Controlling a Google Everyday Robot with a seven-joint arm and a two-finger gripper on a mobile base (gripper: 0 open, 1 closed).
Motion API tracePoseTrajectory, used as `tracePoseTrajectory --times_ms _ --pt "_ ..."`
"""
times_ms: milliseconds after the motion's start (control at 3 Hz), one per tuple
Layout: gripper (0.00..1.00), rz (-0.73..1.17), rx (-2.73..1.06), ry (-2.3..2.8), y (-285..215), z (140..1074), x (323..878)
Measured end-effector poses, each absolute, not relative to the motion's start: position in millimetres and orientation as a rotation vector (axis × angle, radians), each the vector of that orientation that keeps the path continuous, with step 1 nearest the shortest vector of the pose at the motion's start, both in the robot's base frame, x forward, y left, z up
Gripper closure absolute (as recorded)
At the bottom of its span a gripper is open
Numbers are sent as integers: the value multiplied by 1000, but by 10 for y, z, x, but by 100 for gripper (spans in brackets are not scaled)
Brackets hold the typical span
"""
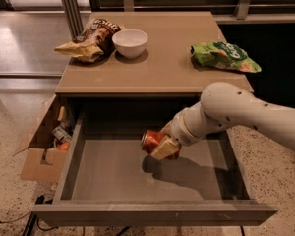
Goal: Place coke can into top drawer
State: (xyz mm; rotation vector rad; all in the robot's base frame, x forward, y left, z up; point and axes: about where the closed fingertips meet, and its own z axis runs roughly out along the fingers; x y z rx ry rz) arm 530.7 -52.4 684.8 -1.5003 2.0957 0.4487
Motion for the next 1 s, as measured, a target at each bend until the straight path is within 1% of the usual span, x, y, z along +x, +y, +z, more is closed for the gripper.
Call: tracePoseTrajectory --times_ms 1000 --pt "100 399 -1470 2113 -319 6183 5477"
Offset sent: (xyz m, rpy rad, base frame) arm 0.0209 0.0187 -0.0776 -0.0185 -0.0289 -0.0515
